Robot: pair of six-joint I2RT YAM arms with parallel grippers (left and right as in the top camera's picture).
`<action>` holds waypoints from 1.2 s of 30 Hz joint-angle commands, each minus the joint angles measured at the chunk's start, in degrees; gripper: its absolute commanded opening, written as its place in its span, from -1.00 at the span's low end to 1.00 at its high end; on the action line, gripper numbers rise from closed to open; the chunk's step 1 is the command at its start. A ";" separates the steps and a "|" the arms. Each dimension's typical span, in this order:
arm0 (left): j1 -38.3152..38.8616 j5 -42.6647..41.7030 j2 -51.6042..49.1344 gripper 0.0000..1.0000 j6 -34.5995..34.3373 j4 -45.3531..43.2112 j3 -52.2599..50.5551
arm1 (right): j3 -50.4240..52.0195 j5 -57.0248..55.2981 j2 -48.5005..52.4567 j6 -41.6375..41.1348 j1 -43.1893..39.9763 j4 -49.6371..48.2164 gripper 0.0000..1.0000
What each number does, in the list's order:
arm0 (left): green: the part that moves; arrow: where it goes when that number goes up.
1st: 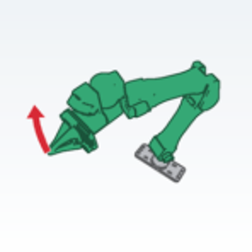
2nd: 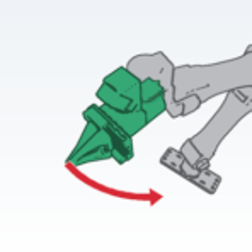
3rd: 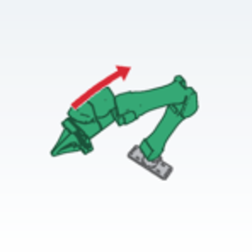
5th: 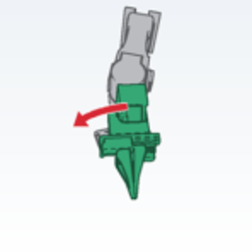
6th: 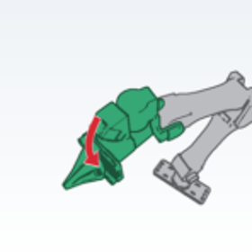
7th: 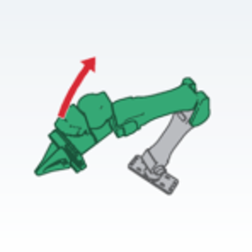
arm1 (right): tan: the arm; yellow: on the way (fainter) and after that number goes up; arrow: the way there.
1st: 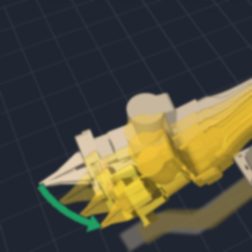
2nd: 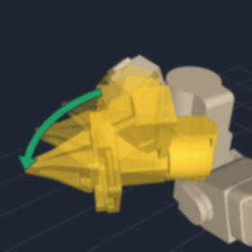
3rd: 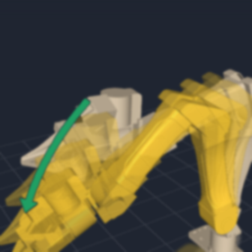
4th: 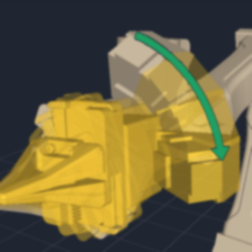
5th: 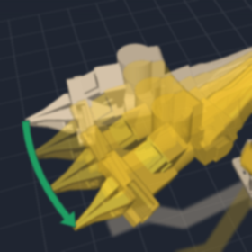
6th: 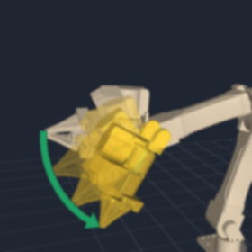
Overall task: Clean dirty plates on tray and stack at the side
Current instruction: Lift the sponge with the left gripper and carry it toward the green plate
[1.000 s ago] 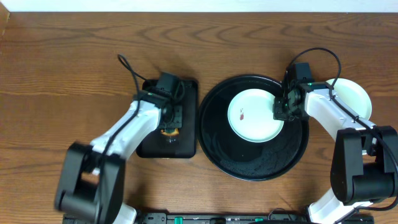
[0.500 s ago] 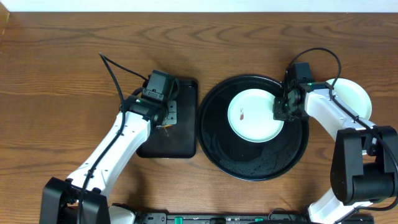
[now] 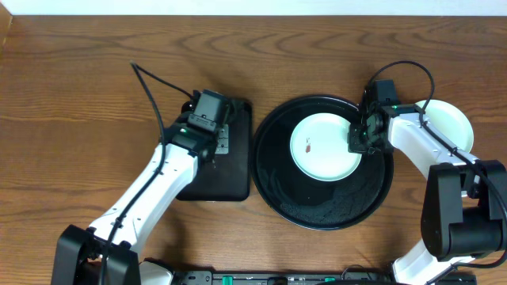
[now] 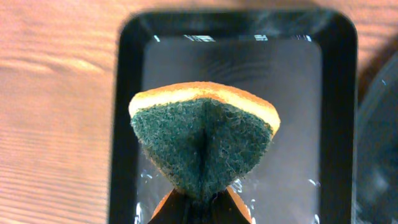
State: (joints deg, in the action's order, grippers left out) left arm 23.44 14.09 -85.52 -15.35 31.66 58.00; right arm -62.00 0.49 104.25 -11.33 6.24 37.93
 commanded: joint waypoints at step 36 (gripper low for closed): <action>5.95 14.93 17.66 -0.85 0.28 -4.59 1.60 | 0.72 -0.90 0.28 -0.20 0.57 0.20 -0.95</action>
State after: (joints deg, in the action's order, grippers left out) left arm 29.45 27.40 -68.29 -15.16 27.42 58.00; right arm -62.00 0.47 104.25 -11.35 6.24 37.93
